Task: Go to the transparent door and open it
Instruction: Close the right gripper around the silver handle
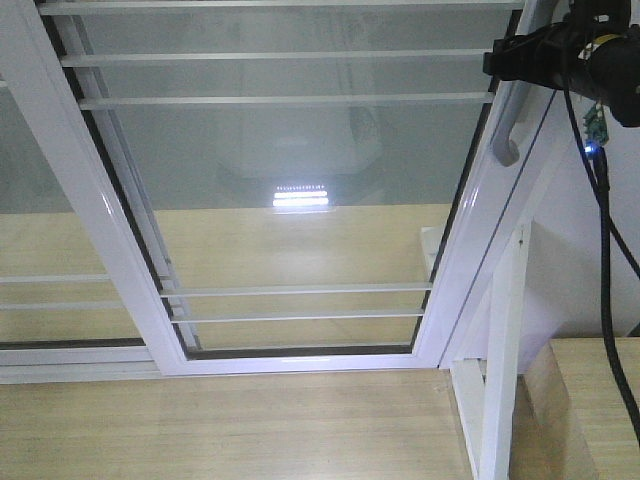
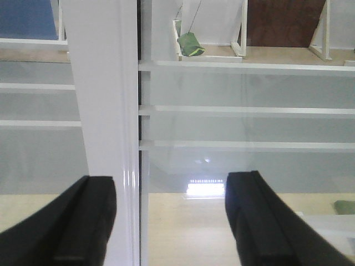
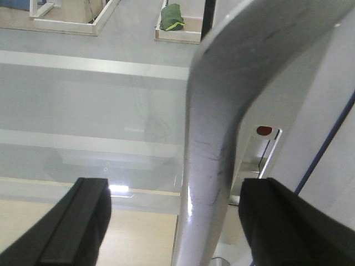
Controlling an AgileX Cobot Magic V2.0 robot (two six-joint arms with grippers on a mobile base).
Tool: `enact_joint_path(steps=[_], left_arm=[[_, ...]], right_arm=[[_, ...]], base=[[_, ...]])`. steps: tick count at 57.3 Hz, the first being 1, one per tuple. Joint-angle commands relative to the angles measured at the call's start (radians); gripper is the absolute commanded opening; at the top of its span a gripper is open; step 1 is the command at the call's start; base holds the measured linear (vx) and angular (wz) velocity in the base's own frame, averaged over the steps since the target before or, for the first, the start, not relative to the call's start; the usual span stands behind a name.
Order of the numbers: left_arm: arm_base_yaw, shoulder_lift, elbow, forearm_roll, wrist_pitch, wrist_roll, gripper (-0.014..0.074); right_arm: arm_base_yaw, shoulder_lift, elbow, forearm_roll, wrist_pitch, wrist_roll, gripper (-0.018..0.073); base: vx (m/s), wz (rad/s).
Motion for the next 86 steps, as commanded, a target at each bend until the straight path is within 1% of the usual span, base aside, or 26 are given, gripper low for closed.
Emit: enact_joint_path(steps=[1, 16, 24, 30, 35, 48, 51, 55, 64, 72, 80, 86], left_arm=[[-0.003, -0.012, -0.037, -0.010, -0.077, -0.006, 0.0542], [-0.003, -0.012, -0.037, -0.010, -0.076, -0.006, 0.0542], [-0.003, -0.012, -0.037, -0.010, -0.071, -0.006, 0.0542], [-0.003, -0.012, -0.037, -0.010, -0.061, -0.006, 0.0542], [-0.003, -0.012, -0.037, -0.010, -0.044, -0.006, 0.0542], [-0.003, -0.012, -0.037, -0.010, -0.022, -0.006, 0.0542], [-0.003, -0.012, -0.037, -0.010, -0.022, -0.006, 0.0542], [-0.003, -0.012, -0.037, -0.010, -0.021, -0.006, 0.0542], [-0.003, -0.012, -0.037, -0.010, -0.021, -0.006, 0.0542], [-0.003, -0.012, -0.037, -0.010, -0.021, -0.006, 0.0542], [-0.003, -0.012, -0.037, -0.010, -0.021, -0.006, 0.0542], [-0.003, -0.012, -0.037, -0.010, -0.021, -0.006, 0.0542]], right_arm=[[-0.001, -0.035, -0.038, -0.004, -0.110, 0.002, 0.0520], [-0.001, 0.006, -0.038, -0.004, -0.224, -0.004, 0.0490], [-0.001, 0.025, -0.038, -0.004, -0.241, 0.008, 0.0465], [-0.001, 0.035, -0.038, -0.005, -0.249, 0.008, 0.0428], [-0.001, 0.036, -0.038, -0.005, -0.256, 0.008, 0.0359], [0.000, 0.036, -0.038, -0.005, -0.261, 0.008, 0.0072], [0.000, 0.036, -0.038, -0.005, -0.261, 0.009, 0.0027], [0.000, 0.036, -0.038, -0.005, -0.257, 0.018, -0.0008], [0.000, 0.036, -0.038, -0.005, -0.235, 0.047, -0.0008], [0.012, 0.036, -0.038, -0.010, -0.230, 0.044, -0.0006], [0.049, 0.036, -0.038, -0.017, -0.237, 0.042, -0.0003], [0.083, 0.036, -0.038, -0.047, -0.241, 0.042, -0.0001]], base=[[0.00, 0.00], [0.00, 0.00], [0.00, 0.00], [0.00, 0.00], [0.00, 0.00], [0.00, 0.00], [0.00, 0.00], [0.00, 0.00], [0.00, 0.00], [0.00, 0.00], [0.00, 0.00], [0.00, 0.00]])
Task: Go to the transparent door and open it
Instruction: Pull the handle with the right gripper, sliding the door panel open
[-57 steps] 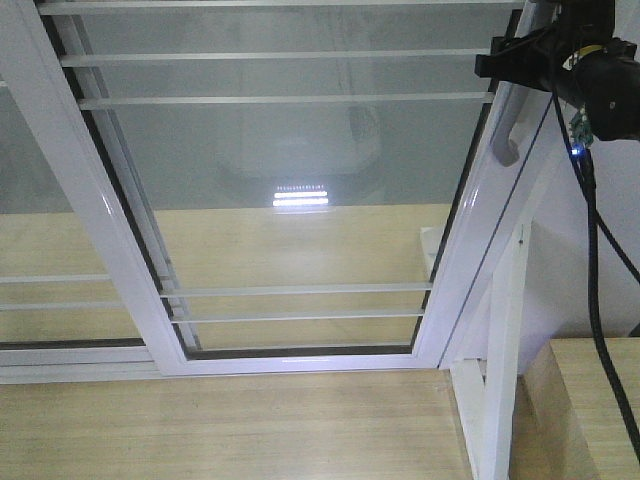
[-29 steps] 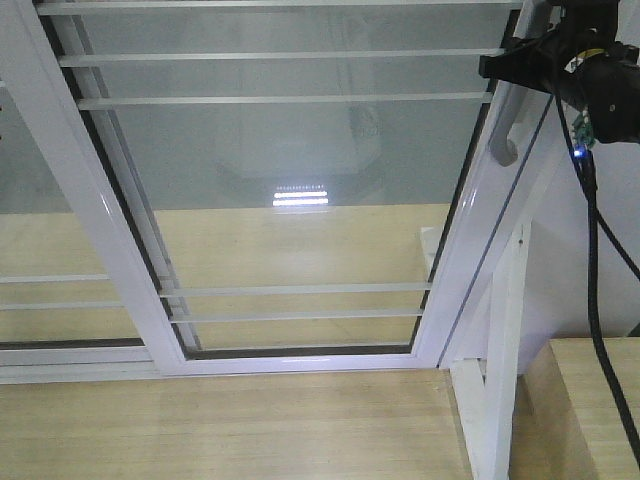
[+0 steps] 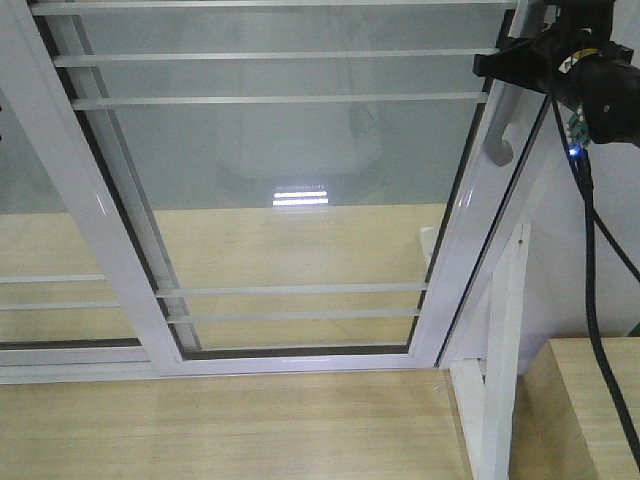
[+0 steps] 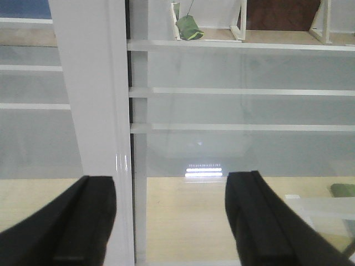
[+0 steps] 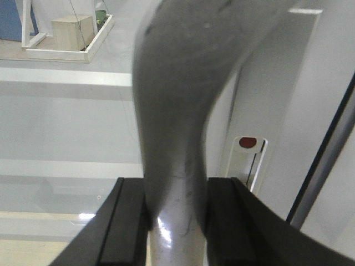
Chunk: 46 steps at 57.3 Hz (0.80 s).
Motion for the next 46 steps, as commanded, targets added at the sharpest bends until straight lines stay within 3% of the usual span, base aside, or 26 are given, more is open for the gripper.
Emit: enact_joint_path(steps=[1, 32, 46], left_arm=[[-0.003, -0.012, -0.037, -0.010, -0.074, -0.006, 0.0542], [-0.003, -0.012, -0.037, -0.011, -0.074, -0.006, 0.0542], [-0.003, -0.012, -0.037, -0.011, -0.074, -0.006, 0.0542]], right_arm=[[0.067, -0.052, -0.037, -0.053, -0.073, 0.006, -0.0001], [0.237, -0.052, -0.037, -0.067, -0.102, 0.006, 0.0002], [0.267, -0.052, -0.037, -0.083, -0.092, 0.006, 0.0002]], base=[[0.00, 0.00], [0.00, 0.00], [0.00, 0.00]])
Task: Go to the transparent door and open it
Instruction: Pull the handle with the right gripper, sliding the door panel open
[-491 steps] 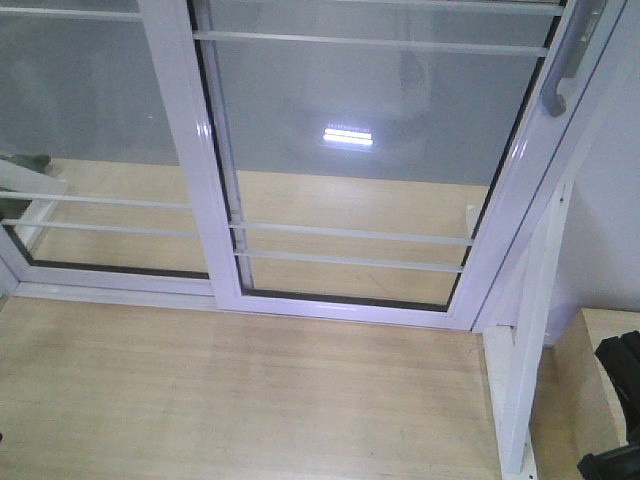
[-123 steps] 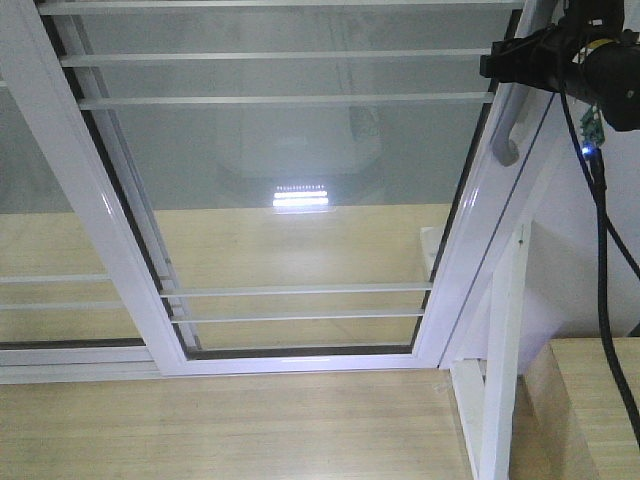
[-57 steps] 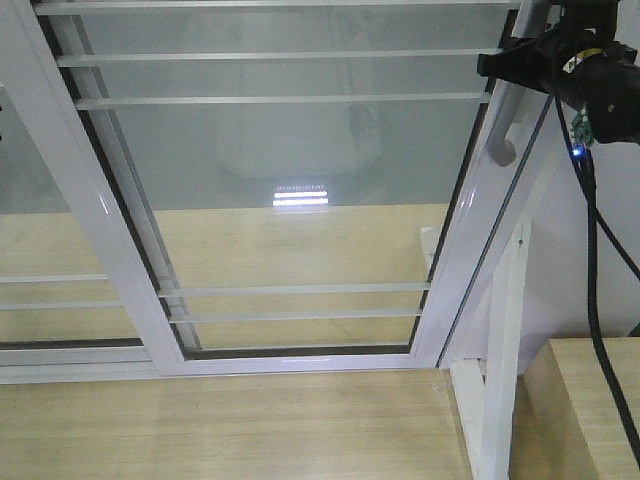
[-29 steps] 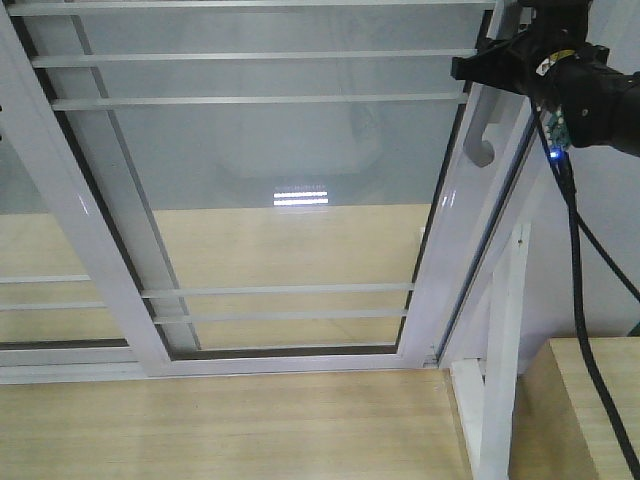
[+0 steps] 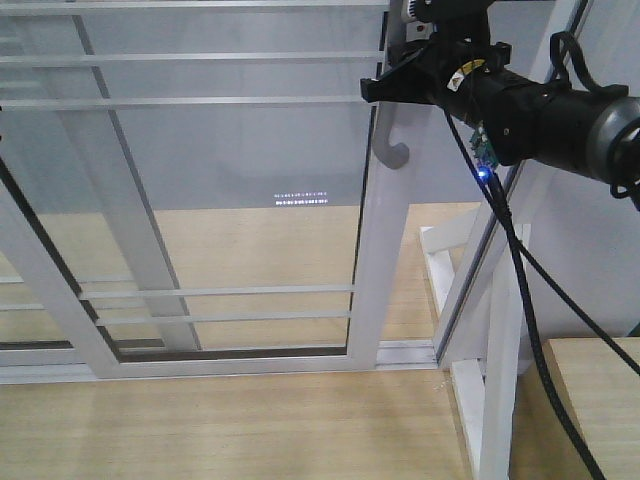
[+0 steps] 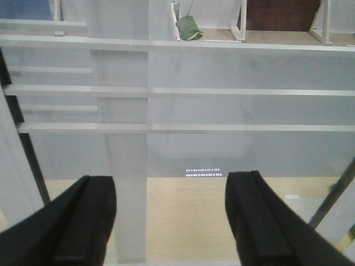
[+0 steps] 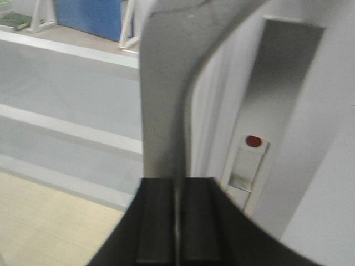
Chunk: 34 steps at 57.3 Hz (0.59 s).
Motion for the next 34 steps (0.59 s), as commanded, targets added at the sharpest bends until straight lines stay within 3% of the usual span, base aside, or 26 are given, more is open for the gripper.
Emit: enact_joint_path(steps=[1, 16, 24, 34], left_arm=[[-0.003, -0.012, -0.037, -0.011, -0.074, -0.006, 0.0542], [-0.003, -0.012, -0.037, -0.010, -0.077, 0.007, 0.0542], [-0.003, -0.012, -0.037, -0.009, -0.077, 0.088, 0.0542], [-0.003, -0.005, -0.037, -0.010, -0.078, 0.156, 0.0542]], right_arm=[[0.011, -0.060, -0.028, -0.026, -0.060, -0.002, 0.0002], [0.011, -0.146, -0.028, -0.045, 0.139, -0.009, 0.0002], [0.011, -0.239, -0.027, -0.108, 0.260, -0.011, 0.0002], [0.011, -0.422, 0.156, -0.116, 0.173, -0.010, 0.0002]], base=[[0.00, 0.00], [0.00, 0.00], [0.00, 0.00], [0.00, 0.00]])
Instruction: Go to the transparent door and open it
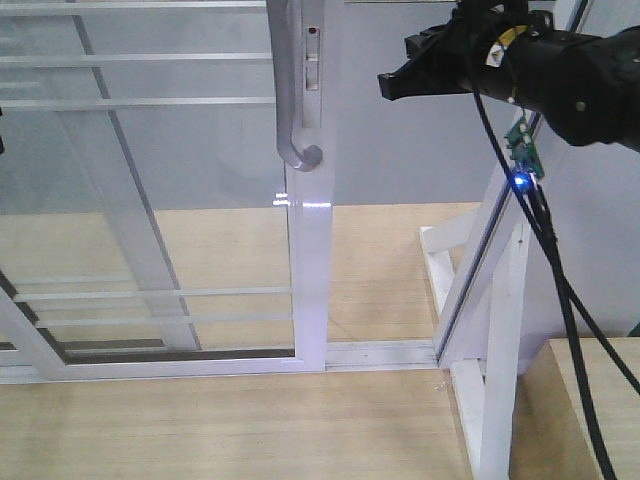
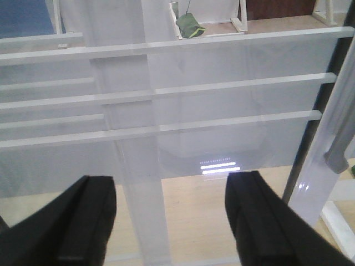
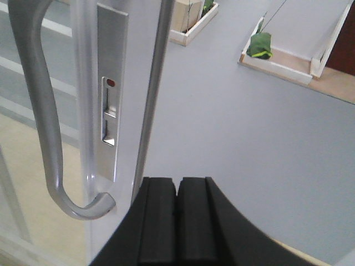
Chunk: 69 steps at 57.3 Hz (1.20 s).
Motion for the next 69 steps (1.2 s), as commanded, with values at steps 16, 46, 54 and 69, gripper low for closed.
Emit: enact_joint_path(steps=[16, 46, 54, 69], left_arm=[[-0.003, 0.160, -0.038, -0.013, -0.245, 0.012, 0.0542], [-0.152, 0.530, -0.204, 0.000, -0.424, -0.050, 0.0493], [-0.183, 0.589, -0.283, 0.000, -0.432, -0.050, 0.0493], [-0.202, 0.678, -0.407, 0.022, -0.432, -0.060, 0.0493]], right_arm=[[-0.005, -0.393, 0.478, -0.012, -0.307, -0.009, 0.0002], [-0.007, -0.454, 0.569, -0.012, -0.334, -0.009, 0.0002], [-0.007, -0.454, 0.569, -0.012, -0.340, -0.010, 0.0002], [-0.007, -0.454, 0.569, -0.012, -0.352, -0.037, 0.0002]], base=[[0.00, 0.00], [0.00, 0.00], [0.00, 0.00], [0.00, 0.00]])
